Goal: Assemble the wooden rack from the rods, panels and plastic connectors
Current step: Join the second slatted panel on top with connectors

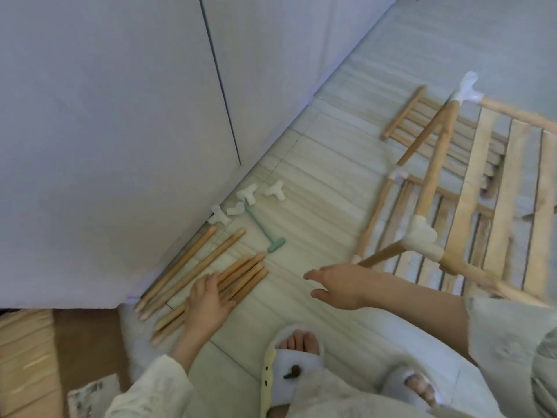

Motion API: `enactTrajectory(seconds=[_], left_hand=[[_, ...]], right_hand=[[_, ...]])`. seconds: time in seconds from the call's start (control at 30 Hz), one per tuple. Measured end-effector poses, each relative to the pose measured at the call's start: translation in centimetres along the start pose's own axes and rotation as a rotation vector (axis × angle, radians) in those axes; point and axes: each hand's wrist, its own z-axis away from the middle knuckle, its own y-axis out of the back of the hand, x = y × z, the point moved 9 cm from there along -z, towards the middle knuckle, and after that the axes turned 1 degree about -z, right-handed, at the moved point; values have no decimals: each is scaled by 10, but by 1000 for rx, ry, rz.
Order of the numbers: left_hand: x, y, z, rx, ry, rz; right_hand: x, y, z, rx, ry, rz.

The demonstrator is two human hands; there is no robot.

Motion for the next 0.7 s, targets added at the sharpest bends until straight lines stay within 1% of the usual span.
enactTrajectory(seconds=[0.07,0.17,0.3,0.47,0.6,0.7], left_hand=[[-3,-19,-15,-49,3,-184],[4,-35,-30,-47,-5,-328],[8,-35,-43,-34,30,-331],[11,-36,-42,-30,-22,-311],[9,-37,-39,-8,-59,-294],[11,-34,-38,38,-106,-283]], right_hand=[[4,-8,-15,-15,-5,-72],[11,-19,-25,-30,-19,-195],[27,-26,-23,-34,-65,-310],[40,-25,-19,11,-139,-383],[30,-26,-17,14,-111,-329],[24,-31,-16,-1,-83,-303]])
